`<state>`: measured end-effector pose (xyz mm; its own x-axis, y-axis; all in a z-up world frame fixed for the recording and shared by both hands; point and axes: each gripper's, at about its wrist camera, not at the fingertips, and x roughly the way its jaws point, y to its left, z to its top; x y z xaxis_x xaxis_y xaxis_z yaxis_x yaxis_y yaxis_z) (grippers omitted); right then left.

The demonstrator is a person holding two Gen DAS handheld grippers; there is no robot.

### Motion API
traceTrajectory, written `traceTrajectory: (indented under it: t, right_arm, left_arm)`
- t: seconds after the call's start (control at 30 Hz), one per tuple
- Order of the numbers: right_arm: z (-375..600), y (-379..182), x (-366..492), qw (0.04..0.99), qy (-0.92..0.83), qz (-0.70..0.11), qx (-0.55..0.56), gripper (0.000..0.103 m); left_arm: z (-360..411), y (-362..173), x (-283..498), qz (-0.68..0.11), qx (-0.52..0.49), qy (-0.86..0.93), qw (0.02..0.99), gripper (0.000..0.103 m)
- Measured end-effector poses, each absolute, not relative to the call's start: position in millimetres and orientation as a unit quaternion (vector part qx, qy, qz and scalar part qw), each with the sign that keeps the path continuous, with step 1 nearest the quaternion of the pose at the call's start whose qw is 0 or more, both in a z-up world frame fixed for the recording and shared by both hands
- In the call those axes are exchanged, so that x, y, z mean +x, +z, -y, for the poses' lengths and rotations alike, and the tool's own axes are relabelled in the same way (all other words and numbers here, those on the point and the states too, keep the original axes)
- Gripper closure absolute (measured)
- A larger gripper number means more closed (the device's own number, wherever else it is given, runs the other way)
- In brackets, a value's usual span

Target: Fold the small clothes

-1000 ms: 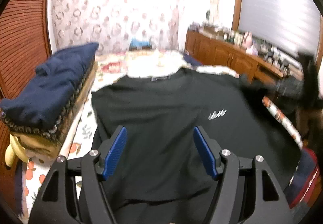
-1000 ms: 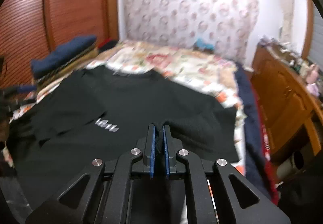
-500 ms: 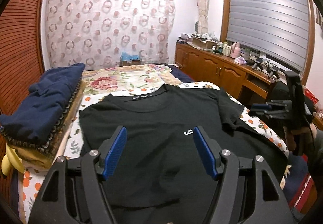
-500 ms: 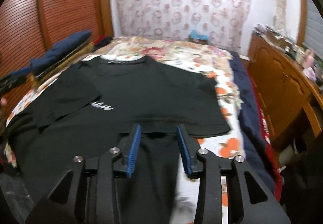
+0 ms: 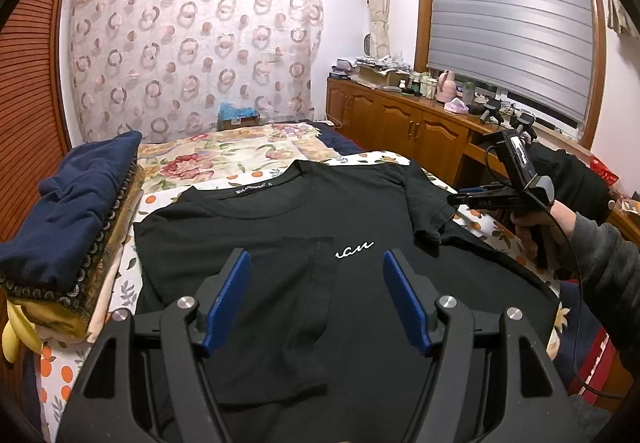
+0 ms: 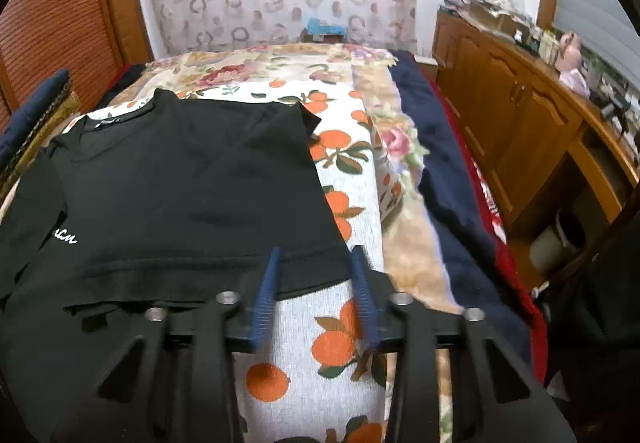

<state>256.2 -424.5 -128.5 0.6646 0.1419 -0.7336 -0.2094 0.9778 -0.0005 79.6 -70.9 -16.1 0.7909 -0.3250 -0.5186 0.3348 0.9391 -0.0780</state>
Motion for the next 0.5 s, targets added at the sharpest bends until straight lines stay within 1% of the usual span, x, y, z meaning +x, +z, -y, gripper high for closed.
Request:
traceTrajectory:
  t: [0.03, 0.07, 0.13, 0.23, 0.5]
  right_arm:
    - [423, -128, 256, 0.911, 0.099, -0.397, -0.05, 0.088]
    - [421, -127, 255, 0.91, 0.102, -0.397, -0.057, 0.097]
    - [414, -127, 254, 0.908, 0.116, -0.397, -0.067, 0.1]
    - [404, -119, 253, 0.91, 0.14, -0.383, -0.074, 0.103]
    - [350, -68, 252, 0.921, 0.186, -0.326, -0.101, 0.103]
  left_arm:
    - [70, -16, 79, -0.273, 0.008, -0.173, 0.946, 0.034]
    - [69, -17, 79, -0.274, 0.008, -0.172, 0.946, 0.034]
    - [67, -18, 79, -0.275, 0.007, -0.168, 0.947, 0.034]
    - [60, -19, 81, -0.277, 0.001, -0.16, 0.947, 0.034]
    - [45, -22, 81, -0.28, -0.014, -0.144, 0.949, 0.034]
